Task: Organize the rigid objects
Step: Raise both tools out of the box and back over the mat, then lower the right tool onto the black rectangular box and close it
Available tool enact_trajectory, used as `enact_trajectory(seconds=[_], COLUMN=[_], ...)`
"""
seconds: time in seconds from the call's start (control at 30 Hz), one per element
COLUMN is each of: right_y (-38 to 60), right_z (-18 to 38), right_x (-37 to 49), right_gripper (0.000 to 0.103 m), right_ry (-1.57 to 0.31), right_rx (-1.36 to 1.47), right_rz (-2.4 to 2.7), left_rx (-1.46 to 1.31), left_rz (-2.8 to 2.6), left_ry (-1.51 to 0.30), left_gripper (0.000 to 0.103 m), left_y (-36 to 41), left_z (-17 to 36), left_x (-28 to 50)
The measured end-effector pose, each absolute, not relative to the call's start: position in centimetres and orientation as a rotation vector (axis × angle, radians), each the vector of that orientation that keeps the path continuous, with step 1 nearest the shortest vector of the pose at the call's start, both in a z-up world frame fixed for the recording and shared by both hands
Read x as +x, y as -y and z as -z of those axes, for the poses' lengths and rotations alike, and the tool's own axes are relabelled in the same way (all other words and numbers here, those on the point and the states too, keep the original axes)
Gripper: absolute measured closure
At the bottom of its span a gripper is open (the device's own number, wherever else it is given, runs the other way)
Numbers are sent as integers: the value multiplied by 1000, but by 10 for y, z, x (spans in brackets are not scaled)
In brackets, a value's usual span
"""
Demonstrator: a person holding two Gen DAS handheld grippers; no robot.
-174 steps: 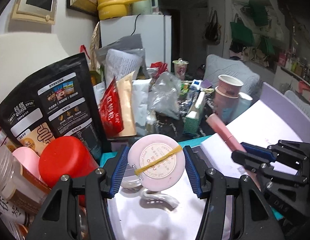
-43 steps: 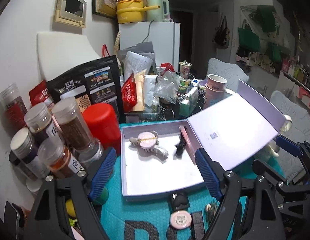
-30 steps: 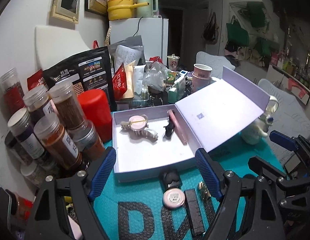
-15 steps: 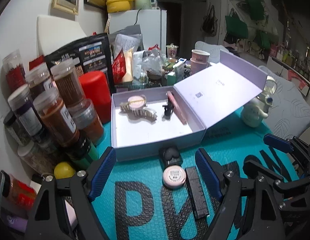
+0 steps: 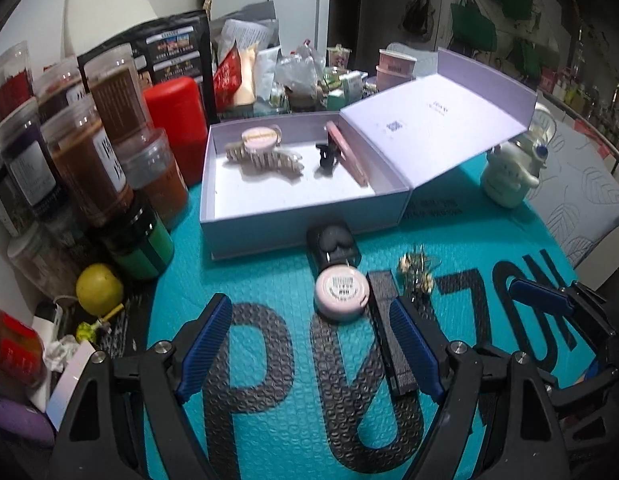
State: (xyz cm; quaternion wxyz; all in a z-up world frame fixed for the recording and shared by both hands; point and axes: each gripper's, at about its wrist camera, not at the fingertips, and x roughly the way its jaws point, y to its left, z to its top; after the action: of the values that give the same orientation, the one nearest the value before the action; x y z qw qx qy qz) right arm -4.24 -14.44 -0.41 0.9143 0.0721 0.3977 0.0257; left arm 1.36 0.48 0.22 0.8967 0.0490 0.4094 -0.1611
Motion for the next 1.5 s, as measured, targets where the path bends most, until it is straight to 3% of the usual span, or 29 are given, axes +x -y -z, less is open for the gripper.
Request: enact_trajectory(seconds=[0.37,0.53,0.8,0.87,1.03,1.17,1.5], right_y=[145,136,125,120,117,118,146], right_z=[41,55,66,68,76,74,69], right_x=[-42,-34,-15,-9,-3,0,-13], right_gripper=[20,28,28,37,41,61,77], right_ry=[-944,-997,-1004,-993,-1015,-1021,-1040], right_rx=[207,161,148,105,59,21,20], right_rz=[-71,-61,-102,-115,-119,-138,-145], left_rx=[91,126,9,-2,21,27,40], left_rz=[321,265,309,310,310,359,465], left_ry=[-944,-955,-983,-973,-957,-962,-996], left_gripper=[22,22,22,22,22,22,22], left_y=[-16,-24,-47,-49,-49,-38,2], left_z=[30,41,51,50,50,54,64], left_x=[9,10,18,21,32,43,61])
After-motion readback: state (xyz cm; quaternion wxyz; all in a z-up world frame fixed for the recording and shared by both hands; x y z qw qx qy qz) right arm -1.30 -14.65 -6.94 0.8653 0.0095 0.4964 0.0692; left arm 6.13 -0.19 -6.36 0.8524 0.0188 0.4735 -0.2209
